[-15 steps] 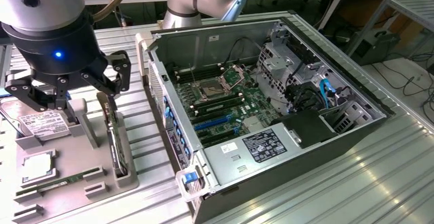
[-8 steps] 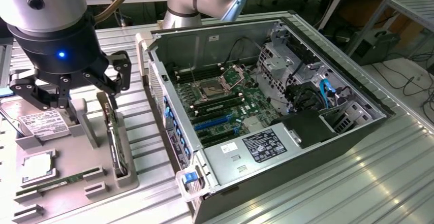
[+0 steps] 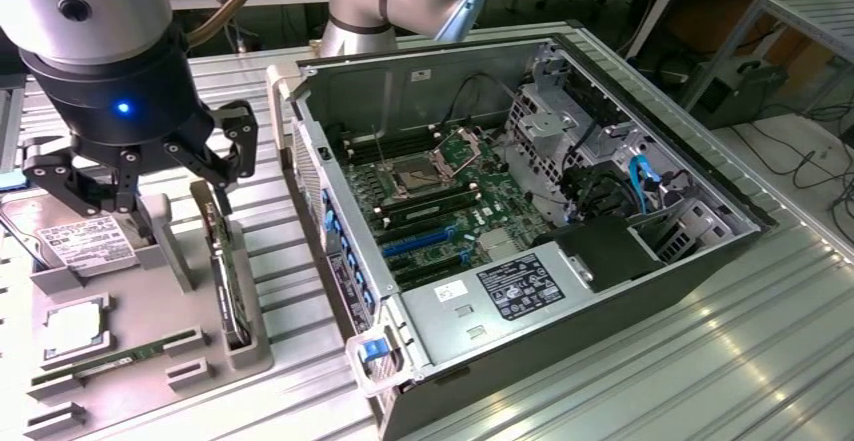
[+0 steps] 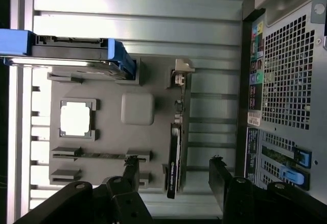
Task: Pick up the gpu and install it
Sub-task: 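Pick up the gpu and move the gpu toward the slot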
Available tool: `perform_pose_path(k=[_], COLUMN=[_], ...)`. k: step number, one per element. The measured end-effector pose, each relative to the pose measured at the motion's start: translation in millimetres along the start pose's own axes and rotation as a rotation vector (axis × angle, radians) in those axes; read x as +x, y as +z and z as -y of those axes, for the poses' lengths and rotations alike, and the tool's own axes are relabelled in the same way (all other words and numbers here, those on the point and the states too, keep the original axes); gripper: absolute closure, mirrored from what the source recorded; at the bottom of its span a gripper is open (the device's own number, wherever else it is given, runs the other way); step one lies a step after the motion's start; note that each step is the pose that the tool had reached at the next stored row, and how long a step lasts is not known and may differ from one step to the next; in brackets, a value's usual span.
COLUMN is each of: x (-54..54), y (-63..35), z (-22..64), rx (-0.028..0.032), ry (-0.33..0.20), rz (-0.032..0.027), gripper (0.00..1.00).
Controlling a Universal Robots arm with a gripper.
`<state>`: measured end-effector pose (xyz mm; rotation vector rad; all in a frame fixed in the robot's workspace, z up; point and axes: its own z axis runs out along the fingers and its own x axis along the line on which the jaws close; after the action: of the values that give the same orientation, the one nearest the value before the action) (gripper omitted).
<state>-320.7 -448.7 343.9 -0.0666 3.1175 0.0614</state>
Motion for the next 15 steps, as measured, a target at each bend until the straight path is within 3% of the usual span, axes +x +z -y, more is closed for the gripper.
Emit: perform_pose_path(k=[15], x=[0.2], y=[15.2], z=[-0.8], rx=[0.0024], ry=[0.0], rz=[-0.0003], gripper=[0.34])
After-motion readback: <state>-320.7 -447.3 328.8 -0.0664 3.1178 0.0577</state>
